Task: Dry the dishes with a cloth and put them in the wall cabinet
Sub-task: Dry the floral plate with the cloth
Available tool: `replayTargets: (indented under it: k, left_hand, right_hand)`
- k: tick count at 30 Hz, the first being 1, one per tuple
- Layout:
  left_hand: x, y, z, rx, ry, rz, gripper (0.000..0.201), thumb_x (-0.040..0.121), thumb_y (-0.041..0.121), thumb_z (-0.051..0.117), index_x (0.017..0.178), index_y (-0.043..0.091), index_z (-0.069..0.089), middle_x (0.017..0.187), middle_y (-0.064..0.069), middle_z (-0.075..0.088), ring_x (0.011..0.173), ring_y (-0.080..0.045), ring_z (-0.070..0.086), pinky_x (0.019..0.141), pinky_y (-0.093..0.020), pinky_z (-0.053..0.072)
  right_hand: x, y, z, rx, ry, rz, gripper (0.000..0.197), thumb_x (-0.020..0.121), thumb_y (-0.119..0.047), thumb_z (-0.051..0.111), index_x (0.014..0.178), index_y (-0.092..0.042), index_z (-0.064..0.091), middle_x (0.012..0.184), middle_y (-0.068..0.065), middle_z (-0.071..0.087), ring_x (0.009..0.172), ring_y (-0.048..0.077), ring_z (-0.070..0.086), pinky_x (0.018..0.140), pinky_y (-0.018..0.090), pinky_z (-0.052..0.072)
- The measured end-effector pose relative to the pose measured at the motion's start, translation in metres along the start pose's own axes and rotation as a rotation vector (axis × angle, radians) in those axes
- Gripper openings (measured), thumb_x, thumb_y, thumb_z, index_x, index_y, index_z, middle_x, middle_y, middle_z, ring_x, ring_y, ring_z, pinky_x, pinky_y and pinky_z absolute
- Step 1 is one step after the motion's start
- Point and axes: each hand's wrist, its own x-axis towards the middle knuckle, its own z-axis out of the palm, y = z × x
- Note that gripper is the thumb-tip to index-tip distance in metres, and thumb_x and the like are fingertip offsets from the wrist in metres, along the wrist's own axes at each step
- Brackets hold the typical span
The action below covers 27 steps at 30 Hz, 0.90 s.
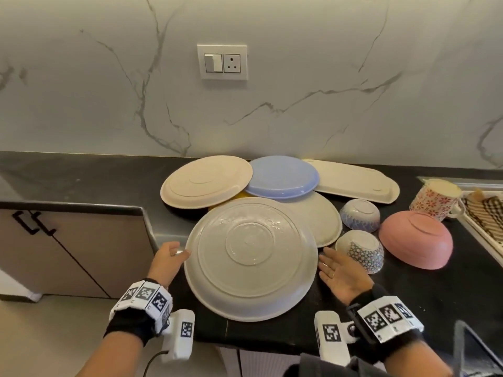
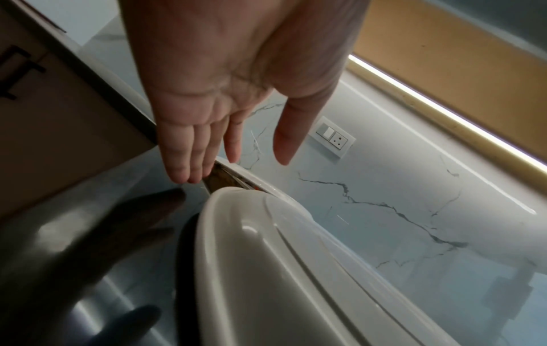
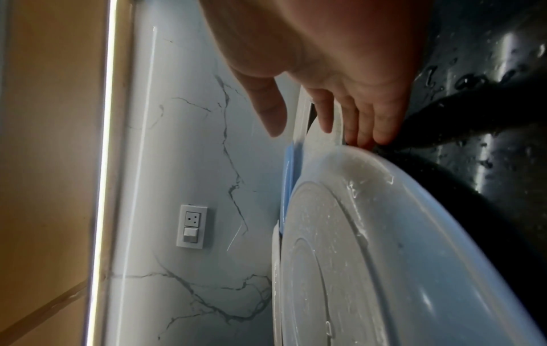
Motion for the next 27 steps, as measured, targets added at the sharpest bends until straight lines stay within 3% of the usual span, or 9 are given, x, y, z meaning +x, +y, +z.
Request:
replayTargets:
  k: [4, 6, 10, 15, 19, 22, 24, 25, 27]
  left_hand:
    - [0.012, 0.004, 0.001, -0.11, -0.099, -0.061, 0.052, 0.092, 0.018, 0.057, 0.137, 0.005, 0.036, 0.136, -0.017, 0.044, 0.125, -0.031, 0.043, 0.105, -0.041, 0.035]
    - [0.016, 0.004, -0.001, -0.172, -0.132, -0.065, 0.056, 0.091, 0.025, 0.058, 0.139, 0.006, 0.033, 0.134, -0.017, 0.046, 0.123, -0.032, 0.046, 0.104, -0.042, 0.038]
    - [0.018, 0.001, -0.005, -0.239, -0.175, -0.044, 0.079, 0.076, 0.05, 0.066, 0.137, 0.008, 0.038, 0.133, -0.014, 0.051, 0.12, -0.029, 0.05, 0.103, -0.044, 0.04]
    - [0.01, 0.015, -0.005, -0.323, -0.286, 0.038, 0.112, 0.058, 0.064, 0.074, 0.142, 0.007, 0.029, 0.14, -0.014, 0.045, 0.127, -0.029, 0.045, 0.107, -0.045, 0.034]
    - [0.003, 0.042, -0.002, -0.395, -0.324, 0.119, 0.117, 0.053, 0.069, 0.074, 0.142, 0.008, 0.029, 0.14, -0.013, 0.046, 0.128, -0.027, 0.045, 0.109, -0.048, 0.031]
    - [-0.011, 0.069, -0.002, -0.481, -0.383, 0.198, 0.09, 0.047, 0.071, 0.074, 0.122, 0.024, 0.057, 0.115, -0.003, 0.067, 0.107, -0.017, 0.062, 0.091, -0.043, 0.048]
    - [-0.016, 0.086, 0.004, -0.537, -0.395, 0.209, 0.071, 0.066, 0.066, 0.064, 0.124, 0.025, 0.052, 0.113, -0.002, 0.066, 0.109, -0.017, 0.06, 0.091, -0.048, 0.045]
    - [-0.017, 0.096, 0.007, -0.564, -0.389, 0.209, 0.065, 0.075, 0.06, 0.056, 0.128, 0.023, 0.045, 0.116, -0.002, 0.063, 0.114, -0.017, 0.055, 0.095, -0.051, 0.041]
    - [-0.016, 0.109, 0.013, -0.623, -0.381, 0.231, 0.066, 0.076, 0.055, 0.043, 0.133, 0.023, 0.034, 0.124, -0.002, 0.056, 0.12, -0.017, 0.048, 0.1, -0.055, 0.036]
  right_hand:
    - [0.006, 0.005, 0.006, 0.033, -0.006, 0.049, 0.022, 0.098, -0.018, 0.042, 0.111, -0.005, 0.054, 0.104, 0.007, 0.059, 0.098, 0.021, 0.055, 0.082, 0.031, 0.045]
    - [0.01, 0.006, 0.007, 0.048, 0.009, 0.047, 0.018, 0.098, -0.016, 0.043, 0.1, -0.005, 0.056, 0.1, 0.008, 0.059, 0.09, 0.02, 0.056, 0.074, 0.031, 0.046]
    - [0.013, 0.011, 0.007, 0.028, 0.028, 0.023, 0.03, 0.094, 0.004, 0.038, 0.121, 0.006, 0.05, 0.109, 0.018, 0.057, 0.092, 0.027, 0.055, 0.08, 0.036, 0.046]
    - [0.008, 0.004, 0.011, 0.046, 0.021, -0.046, 0.041, 0.091, 0.015, 0.027, 0.125, 0.006, 0.047, 0.098, 0.017, 0.06, 0.089, 0.031, 0.055, 0.079, 0.04, 0.045]
    - [0.004, -0.019, 0.02, 0.121, 0.044, -0.189, 0.043, 0.09, 0.018, 0.027, 0.126, 0.002, 0.046, 0.097, 0.011, 0.059, 0.085, 0.024, 0.056, 0.066, 0.034, 0.051]
    - [-0.008, -0.051, 0.021, 0.113, -0.018, -0.303, 0.045, 0.089, 0.018, 0.029, 0.123, -0.005, 0.048, 0.106, 0.009, 0.06, 0.091, 0.021, 0.058, 0.07, 0.035, 0.055]
    - [-0.02, -0.076, 0.021, 0.077, -0.083, -0.422, 0.044, 0.085, 0.02, 0.037, 0.111, -0.012, 0.053, 0.1, 0.006, 0.061, 0.086, 0.019, 0.061, 0.06, 0.03, 0.059]
    - [-0.027, -0.089, 0.021, 0.033, -0.145, -0.502, 0.04, 0.081, 0.016, 0.049, 0.106, -0.015, 0.053, 0.099, 0.005, 0.062, 0.081, 0.018, 0.063, 0.056, 0.029, 0.058]
    - [-0.035, -0.111, 0.018, -0.049, -0.306, -0.645, 0.061, 0.053, -0.009, 0.086, 0.106, -0.017, 0.056, 0.098, 0.003, 0.065, 0.077, 0.017, 0.067, 0.057, 0.03, 0.058]
